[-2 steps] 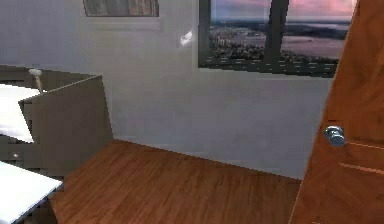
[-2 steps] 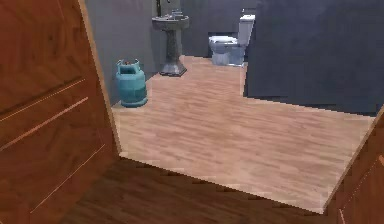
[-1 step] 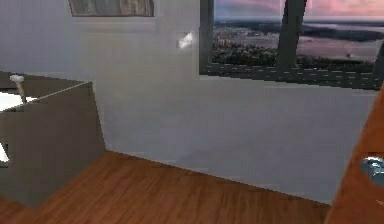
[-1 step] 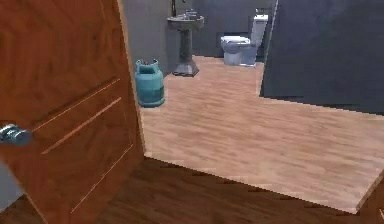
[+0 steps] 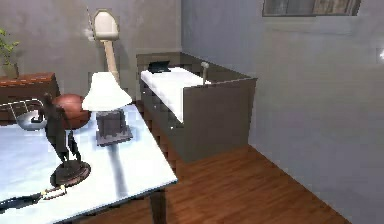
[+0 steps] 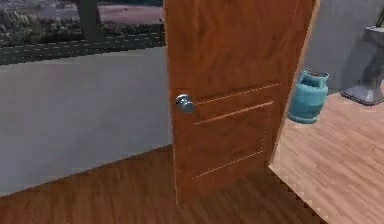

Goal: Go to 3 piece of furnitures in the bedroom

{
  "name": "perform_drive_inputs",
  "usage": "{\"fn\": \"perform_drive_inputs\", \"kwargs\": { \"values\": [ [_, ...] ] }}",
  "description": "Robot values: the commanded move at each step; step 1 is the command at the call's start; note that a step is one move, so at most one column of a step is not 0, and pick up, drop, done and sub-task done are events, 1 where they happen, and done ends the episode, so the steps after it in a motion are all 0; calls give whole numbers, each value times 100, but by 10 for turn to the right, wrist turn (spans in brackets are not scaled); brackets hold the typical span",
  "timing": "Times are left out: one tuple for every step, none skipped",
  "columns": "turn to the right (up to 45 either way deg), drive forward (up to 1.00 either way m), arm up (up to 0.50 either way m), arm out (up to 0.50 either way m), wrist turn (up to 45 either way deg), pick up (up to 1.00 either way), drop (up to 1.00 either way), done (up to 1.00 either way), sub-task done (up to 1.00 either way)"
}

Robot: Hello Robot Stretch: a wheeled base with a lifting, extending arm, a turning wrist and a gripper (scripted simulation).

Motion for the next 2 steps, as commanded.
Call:
{"fn": "perform_drive_inputs", "kwargs": {
  "values": [
    [-210, 0, 0, 0, 0, 0, 0, 0, 0],
    [0, 0, 0, 0, 0, 0, 0, 100, 0]
  ]
}}
